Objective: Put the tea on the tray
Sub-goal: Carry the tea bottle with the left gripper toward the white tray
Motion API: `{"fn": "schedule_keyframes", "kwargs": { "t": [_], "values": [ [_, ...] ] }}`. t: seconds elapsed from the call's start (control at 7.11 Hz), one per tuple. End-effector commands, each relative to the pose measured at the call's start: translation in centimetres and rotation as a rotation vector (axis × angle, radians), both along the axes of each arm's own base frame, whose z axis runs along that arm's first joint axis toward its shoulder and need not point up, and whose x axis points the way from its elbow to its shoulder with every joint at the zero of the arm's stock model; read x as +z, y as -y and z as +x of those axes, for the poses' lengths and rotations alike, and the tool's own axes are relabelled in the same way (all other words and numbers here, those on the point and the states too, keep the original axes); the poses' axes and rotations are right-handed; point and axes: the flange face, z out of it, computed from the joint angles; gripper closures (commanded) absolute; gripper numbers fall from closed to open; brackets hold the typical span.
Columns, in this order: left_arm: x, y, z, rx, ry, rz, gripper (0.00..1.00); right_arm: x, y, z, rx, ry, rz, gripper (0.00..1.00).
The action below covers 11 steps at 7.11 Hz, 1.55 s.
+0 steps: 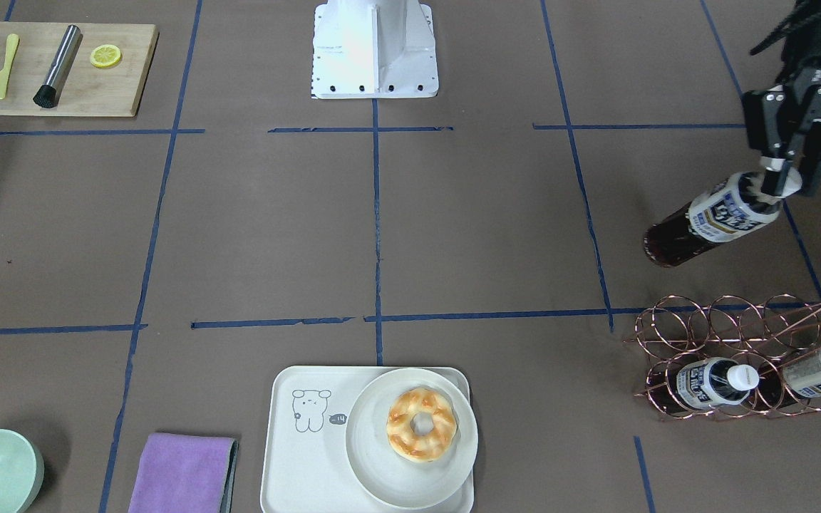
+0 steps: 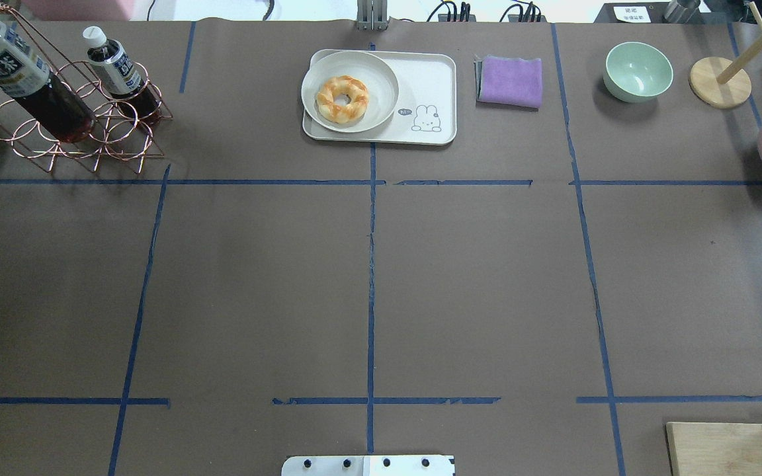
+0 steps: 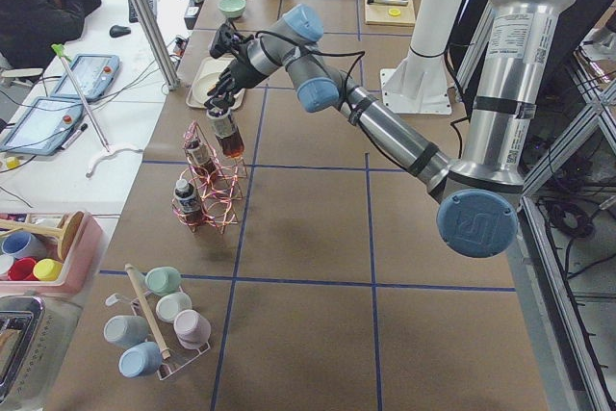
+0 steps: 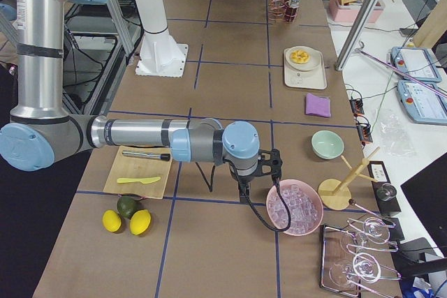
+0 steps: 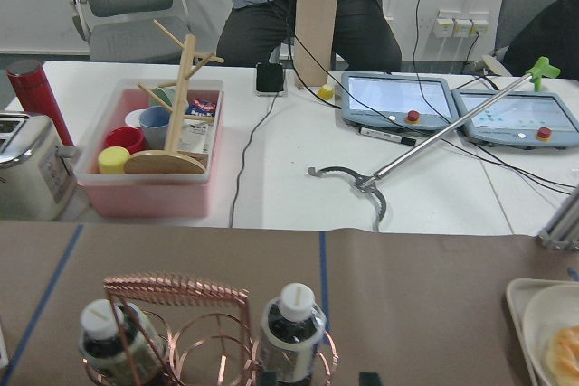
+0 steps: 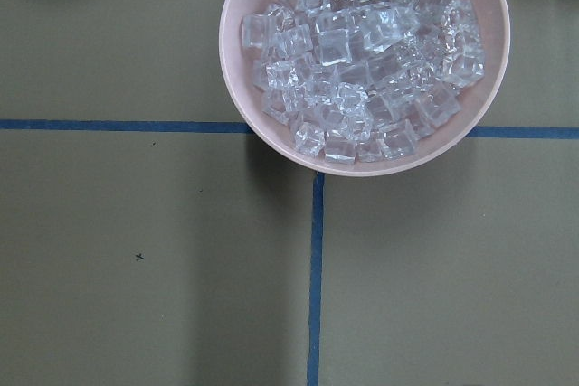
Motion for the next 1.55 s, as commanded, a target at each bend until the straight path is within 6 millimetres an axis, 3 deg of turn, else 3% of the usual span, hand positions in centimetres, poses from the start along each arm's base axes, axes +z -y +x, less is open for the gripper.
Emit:
{"fn": "schedule_keyframes", "kwargs": {
  "t": [0.0, 0.14, 0.7, 0.84, 1.13, 1.41],
  "values": [
    [-6.6, -2.7, 10.8, 0.050, 0.032, -0.015, 1.00, 0.5, -0.3, -0.1, -0.002, 0.001, -0.009, 0.00],
    [-9.1, -5.0, 16.3, 0.065, 0.036, -0.009, 1.00, 0.5, -0.3, -0.1, -0.003, 0.001, -0.008, 0.00],
    [-15.3, -6.7, 30.2, 0.062, -0.010, -0.035, 1.00, 0.2, -0.2, 0.0, -0.002, 0.001, -0.003, 0.00],
    [-15.4, -7.4, 31.9, 0.059, -0.036, -0.060, 1.00, 0.2, -0.2, 0.0, -0.002, 0.001, -0.003, 0.00],
    [-16.7, -6.4, 35.0, 0.041, -0.018, -0.060, 1.00, 0.2, -0.2, 0.0, -0.002, 0.001, -0.003, 0.00],
    [-16.1, -6.7, 36.0, 0.051, -0.011, -0.062, 1.00, 0.1, -0.2, 0.0, -0.002, 0.001, -0.001, 0.00]
  ]
}}
